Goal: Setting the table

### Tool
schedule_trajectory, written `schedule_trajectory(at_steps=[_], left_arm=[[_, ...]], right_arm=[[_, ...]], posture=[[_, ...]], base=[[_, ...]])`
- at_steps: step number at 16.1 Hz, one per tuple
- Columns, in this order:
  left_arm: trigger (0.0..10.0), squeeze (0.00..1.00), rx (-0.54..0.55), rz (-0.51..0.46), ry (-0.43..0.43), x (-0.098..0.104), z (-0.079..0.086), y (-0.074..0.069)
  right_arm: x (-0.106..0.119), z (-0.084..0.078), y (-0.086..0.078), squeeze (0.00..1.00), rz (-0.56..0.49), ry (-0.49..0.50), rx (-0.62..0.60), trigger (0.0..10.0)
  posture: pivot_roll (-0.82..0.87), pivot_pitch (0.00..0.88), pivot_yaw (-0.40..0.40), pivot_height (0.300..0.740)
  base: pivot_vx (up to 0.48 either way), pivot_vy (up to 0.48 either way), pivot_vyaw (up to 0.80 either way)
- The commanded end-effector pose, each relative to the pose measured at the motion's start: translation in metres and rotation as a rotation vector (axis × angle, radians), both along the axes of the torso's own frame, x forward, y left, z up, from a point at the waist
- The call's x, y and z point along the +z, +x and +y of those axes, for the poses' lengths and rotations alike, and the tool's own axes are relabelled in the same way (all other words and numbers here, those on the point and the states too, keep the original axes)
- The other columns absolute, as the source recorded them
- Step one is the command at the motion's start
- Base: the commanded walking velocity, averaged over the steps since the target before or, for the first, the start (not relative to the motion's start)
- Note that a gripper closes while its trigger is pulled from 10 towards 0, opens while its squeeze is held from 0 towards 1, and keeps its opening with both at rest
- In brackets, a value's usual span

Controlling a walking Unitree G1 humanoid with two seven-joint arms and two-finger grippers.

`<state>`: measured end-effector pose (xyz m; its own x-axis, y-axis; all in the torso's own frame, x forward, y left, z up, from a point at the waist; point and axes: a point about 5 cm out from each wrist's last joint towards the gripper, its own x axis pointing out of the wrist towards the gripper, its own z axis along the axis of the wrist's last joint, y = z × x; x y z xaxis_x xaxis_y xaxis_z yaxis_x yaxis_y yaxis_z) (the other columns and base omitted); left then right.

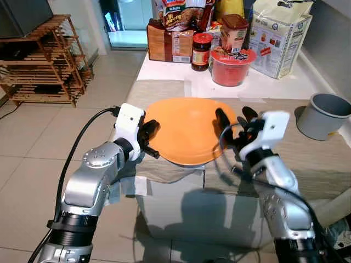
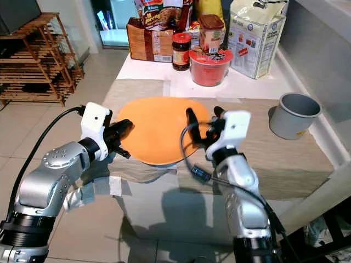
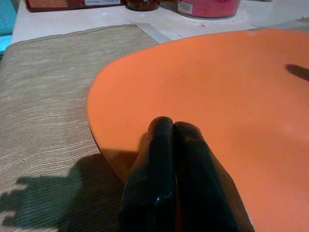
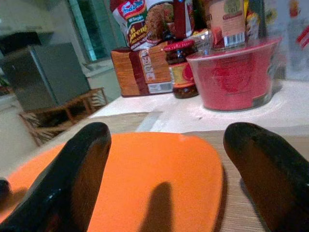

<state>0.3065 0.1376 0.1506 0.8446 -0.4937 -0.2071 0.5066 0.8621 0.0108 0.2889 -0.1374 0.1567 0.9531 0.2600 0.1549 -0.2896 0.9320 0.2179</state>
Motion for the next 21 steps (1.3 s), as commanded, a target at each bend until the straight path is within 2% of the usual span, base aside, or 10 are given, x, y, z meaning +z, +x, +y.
schedule_trajectory(at_steps=[1, 4, 7, 8, 14, 21], left_arm=[[10.0, 0.00, -0.022, 0.060, 0.013, -0.011, -0.001, -0.001], [10.0, 0.00, -0.039, 0.072, -0.003, -0.013, 0.000, -0.001], [10.0, 0.00, -0.026, 0.104, -0.040, -0.021, 0.003, -0.003], [10.0, 0.00, -0.002, 0.119, -0.057, -0.030, 0.007, -0.005], [10.0, 0.00, -0.003, 0.130, -0.039, -0.045, 0.009, -0.008], [10.0, 0.00, -0.009, 0.130, -0.045, -0.048, 0.011, -0.008]], right_arm=[[0.008, 0.000, 0.001, 0.00, 0.005, 0.064, 0.014, 10.0], [0.006, -0.004, 0.001, 0.00, 0.074, 0.170, 0.006, 10.0], [0.005, -0.006, 0.000, 0.00, 0.093, 0.178, 0.006, 10.0], [0.004, -0.007, -0.001, 0.00, 0.106, 0.174, 0.003, 10.0], [-0.001, -0.009, -0.004, 0.00, 0.141, 0.175, 0.000, 10.0], [-0.007, 0.003, -0.005, 0.00, 0.218, 0.308, 0.105, 10.0]], posture=[[-0.07, 0.000, 0.034, 0.736], [-0.07, 0.000, 0.034, 0.736], [-0.08, 0.000, 0.037, 0.736], [-0.08, 0.000, 0.036, 0.736], [-0.08, 0.000, 0.031, 0.736], [-0.08, 0.000, 0.029, 0.736]], base=[[0.000, 0.000, 0.00], [0.000, 0.000, 0.00], [0.000, 0.000, 0.00], [0.000, 0.000, 0.00], [0.000, 0.000, 0.00], [0.000, 0.000, 0.00]])
